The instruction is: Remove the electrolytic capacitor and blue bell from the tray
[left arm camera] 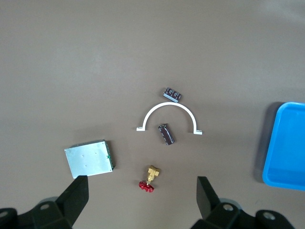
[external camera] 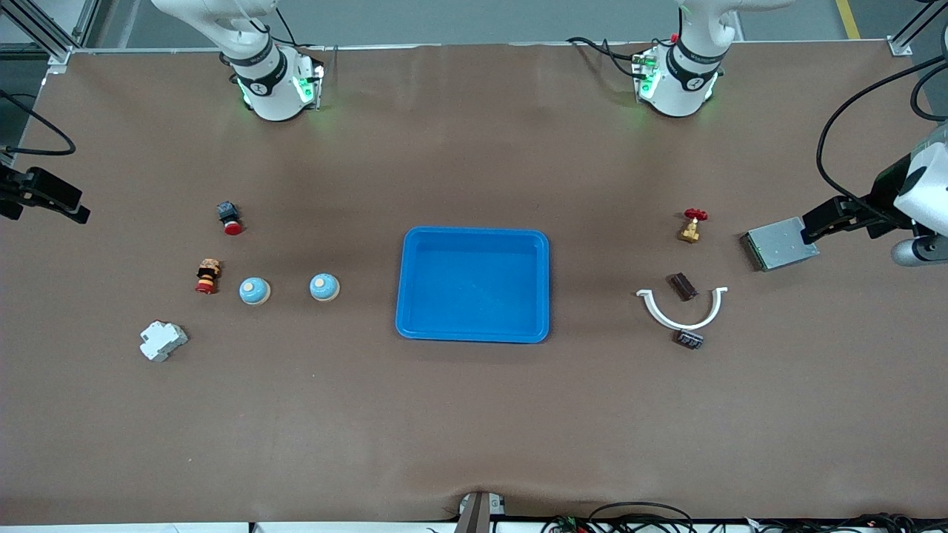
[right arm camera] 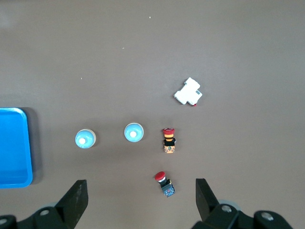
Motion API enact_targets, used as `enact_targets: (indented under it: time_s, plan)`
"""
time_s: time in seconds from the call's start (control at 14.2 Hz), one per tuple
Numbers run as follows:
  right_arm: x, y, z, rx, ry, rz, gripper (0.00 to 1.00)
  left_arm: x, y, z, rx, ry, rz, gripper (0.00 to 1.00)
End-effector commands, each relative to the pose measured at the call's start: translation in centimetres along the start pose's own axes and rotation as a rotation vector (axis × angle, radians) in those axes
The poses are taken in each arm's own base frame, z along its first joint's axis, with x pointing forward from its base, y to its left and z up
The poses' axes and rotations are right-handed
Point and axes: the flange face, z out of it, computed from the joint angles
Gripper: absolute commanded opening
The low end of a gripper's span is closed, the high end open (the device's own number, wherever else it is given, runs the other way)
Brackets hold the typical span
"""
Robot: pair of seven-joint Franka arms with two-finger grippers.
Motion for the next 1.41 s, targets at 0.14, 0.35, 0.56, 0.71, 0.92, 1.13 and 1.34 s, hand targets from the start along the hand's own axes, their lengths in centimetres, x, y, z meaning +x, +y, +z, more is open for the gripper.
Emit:
enact_targets:
  time_s: [0.14, 0.35, 0.56, 0.71, 0.92, 1.13, 1.34]
  plan:
    - [-0.7, 0.1, -0.5, 0.019, 0.021, 0.005, 1.0, -1.4, -0.2, -1.7, -0.026, 0.034, 0.019, 1.0]
    - [-0.6, -0.2, -0.6, 0.02, 0.027, 0.004, 1.0, -2.2, 0.2, -2.2, -0.025, 0.04, 0.025, 1.0]
    - [-0.5, -0.5, -0.4, 0.047, 0.033, 0.003, 1.0, -2.6, 0.4, -2.2, -0.026, 0.038, 0.022, 1.0]
    - [-0.5, -0.7, -0.4, 0.055, 0.035, 0.002, 1.0, -2.6, 0.3, -2.1, -0.026, 0.037, 0.014, 1.0]
    - [-0.5, -0.7, -0.3, 0.055, 0.032, 0.0, 1.0, -2.4, 0.2, -1.9, -0.024, 0.028, 0.022, 1.0]
    - [-0.5, -0.6, -0.3, 0.055, 0.03, 0.002, 1.0, -2.4, 0.4, -2.0, -0.024, 0.029, 0.019, 1.0]
    - [-0.5, -0.6, -0.3, 0.053, 0.032, 0.002, 1.0, -2.3, 0.4, -1.9, -0.024, 0.027, 0.017, 1.0]
